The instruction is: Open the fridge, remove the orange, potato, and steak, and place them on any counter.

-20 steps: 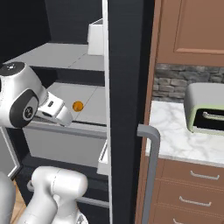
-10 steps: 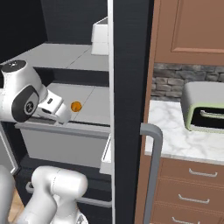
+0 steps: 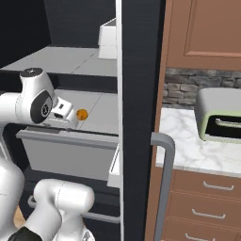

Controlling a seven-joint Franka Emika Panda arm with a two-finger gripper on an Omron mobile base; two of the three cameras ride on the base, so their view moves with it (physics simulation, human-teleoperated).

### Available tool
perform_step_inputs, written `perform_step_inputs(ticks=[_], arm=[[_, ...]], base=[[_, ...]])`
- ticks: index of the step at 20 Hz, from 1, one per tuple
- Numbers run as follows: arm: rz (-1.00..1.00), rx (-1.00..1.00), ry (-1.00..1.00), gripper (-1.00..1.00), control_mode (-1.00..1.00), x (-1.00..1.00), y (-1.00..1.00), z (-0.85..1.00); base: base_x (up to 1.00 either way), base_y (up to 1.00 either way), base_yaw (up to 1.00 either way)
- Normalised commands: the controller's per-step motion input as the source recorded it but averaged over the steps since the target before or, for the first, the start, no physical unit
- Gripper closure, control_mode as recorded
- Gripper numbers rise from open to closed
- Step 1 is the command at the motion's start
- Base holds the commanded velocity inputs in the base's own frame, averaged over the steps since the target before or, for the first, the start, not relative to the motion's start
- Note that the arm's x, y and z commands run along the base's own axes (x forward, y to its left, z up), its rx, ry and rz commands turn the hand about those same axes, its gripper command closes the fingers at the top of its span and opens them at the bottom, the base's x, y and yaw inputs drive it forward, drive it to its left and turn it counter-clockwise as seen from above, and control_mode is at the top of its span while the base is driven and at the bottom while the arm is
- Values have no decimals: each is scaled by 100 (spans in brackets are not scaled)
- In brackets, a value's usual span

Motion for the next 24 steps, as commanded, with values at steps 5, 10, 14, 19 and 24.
perform_step_inputs(ticks=[5, 10, 14, 19, 24], arm=[[4, 0, -4, -100, -100, 74, 5, -20], [0, -8, -19, -100, -100, 64, 3, -13], [0, 0, -6, -100, -100, 62, 14, -15], [0, 2, 0, -100, -100, 58, 10, -19], [1, 4, 0, -100, -100, 51, 17, -25]], base=[[0, 0, 0], [0, 0, 0], [0, 0, 0], [0, 0, 0], [0, 0, 0]])
